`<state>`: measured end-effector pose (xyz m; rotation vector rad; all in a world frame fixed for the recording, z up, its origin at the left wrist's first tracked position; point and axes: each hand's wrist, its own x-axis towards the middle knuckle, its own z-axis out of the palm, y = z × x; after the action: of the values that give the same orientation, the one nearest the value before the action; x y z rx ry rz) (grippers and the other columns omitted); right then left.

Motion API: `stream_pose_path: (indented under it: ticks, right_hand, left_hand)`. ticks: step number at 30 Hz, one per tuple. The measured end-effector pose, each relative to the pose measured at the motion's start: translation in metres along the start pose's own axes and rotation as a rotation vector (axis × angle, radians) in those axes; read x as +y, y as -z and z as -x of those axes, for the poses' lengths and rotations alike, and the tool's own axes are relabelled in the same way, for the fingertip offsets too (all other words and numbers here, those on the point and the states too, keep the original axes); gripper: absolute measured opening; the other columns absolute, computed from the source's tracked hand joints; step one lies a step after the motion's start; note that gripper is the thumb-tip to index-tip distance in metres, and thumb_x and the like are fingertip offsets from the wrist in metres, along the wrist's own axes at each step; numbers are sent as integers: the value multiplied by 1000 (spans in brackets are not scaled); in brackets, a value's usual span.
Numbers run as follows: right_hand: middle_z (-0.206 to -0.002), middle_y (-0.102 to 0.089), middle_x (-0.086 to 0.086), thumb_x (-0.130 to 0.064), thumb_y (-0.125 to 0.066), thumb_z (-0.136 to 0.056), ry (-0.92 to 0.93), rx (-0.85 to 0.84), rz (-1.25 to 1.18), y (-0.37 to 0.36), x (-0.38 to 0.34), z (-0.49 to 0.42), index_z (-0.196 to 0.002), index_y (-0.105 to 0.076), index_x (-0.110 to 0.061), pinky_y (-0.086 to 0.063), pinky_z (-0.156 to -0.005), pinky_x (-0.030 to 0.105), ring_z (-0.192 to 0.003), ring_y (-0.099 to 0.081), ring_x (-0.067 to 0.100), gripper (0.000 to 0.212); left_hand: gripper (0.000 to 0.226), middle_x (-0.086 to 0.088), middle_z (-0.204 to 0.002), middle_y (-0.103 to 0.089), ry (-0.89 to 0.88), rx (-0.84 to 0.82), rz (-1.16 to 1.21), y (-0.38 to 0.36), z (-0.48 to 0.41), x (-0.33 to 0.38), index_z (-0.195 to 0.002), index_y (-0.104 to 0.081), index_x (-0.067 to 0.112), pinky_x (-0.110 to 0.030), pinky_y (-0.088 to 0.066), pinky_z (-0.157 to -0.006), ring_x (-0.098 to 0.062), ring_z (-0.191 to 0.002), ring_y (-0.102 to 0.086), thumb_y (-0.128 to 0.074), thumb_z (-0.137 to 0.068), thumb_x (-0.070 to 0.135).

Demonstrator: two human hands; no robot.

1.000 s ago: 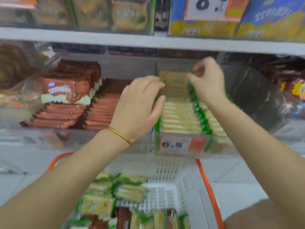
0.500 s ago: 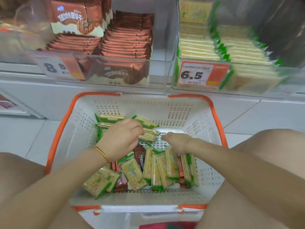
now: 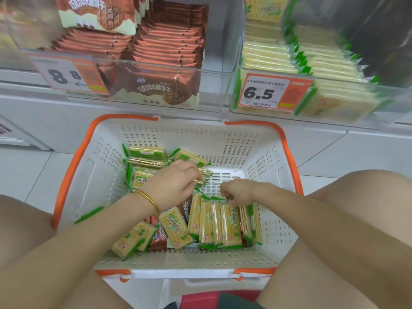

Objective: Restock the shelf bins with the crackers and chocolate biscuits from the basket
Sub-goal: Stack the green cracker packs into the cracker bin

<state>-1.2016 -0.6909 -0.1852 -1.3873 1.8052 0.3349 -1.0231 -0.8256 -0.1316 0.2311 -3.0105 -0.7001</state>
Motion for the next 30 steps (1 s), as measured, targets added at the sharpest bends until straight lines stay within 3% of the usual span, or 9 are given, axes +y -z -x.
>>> stream_pose_path:
  ticks: [6,10,13,17,20,22,26,30]
  right_hand:
    - [-79,-42,-4,-15,-68,-85,-84,18,-7,-35,-8,-15,-93,-35,-18,-33,-54,23,-83,-48,19,34]
    - [-80,-48,-4,-28,-75,-79,-51,-51,31,-12,-7,-9,-77,-45,-20,-38,-62,25,-82,-48,18,31]
    - [-85,-50,-1,-29,-75,-79,10,7,-76,24,-7,10,-88,-52,-14,-39,-66,25,-75,-46,14,29]
    - [-80,-59,2,-21,-73,-83,31,107,-492,64,-9,46,-96,-52,-11,-40,-55,24,-59,-51,11,26]
    - [-60,-59,-2,-12,-72,-83,61,232,-796,74,-6,70,-87,-52,-12,-39,-52,27,-50,-53,10,20]
    - [-50,-55,-6,-10,-71,-83,71,316,-912,75,-5,82,-85,-51,-10,-38,-50,24,-47,-51,8,20]
    - [-58,-54,4,-10,-70,-82,109,372,-1046,74,-9,101,-86,-52,-7,-38,-50,25,-49,-49,14,19]
    - [-62,-54,-1,-16,-67,-84,107,449,-1201,76,-15,115,-89,-55,-8,-44,-47,20,-48,-50,6,16]
  left_hand:
    - [24,0,-114,-60,43,-57,18,-7,5,3,-112,-65,14,-33,-41,-97,-19,-111,-49,-51,-94,13]
    - [26,0,-117,-59,82,-107,37,-7,7,1,-116,-64,14,-26,-34,-100,-16,-115,-47,-50,-95,14]
    - [24,3,-112,-56,150,-121,130,-4,2,3,-117,-61,16,-24,-37,-101,-11,-109,-48,-52,-95,18]
    - [32,10,-115,-51,330,-152,402,6,-5,11,-124,-54,19,-8,-41,-80,-1,-101,-53,-55,-93,27]
    - [34,11,-112,-58,362,-157,553,13,-5,12,-124,-53,20,-17,-49,-87,-1,-100,-58,-60,-90,25]
    - [29,7,-105,-64,384,-141,621,18,-6,13,-118,-56,22,-20,-53,-84,-4,-95,-62,-62,-89,21]
    - [20,-2,-95,-70,414,-104,704,31,-9,19,-107,-64,18,-21,-55,-74,-13,-87,-66,-62,-88,13]
    - [16,6,-82,-69,443,-57,778,49,-13,25,-103,-68,17,-23,-55,-72,-10,-76,-64,-62,-88,16]
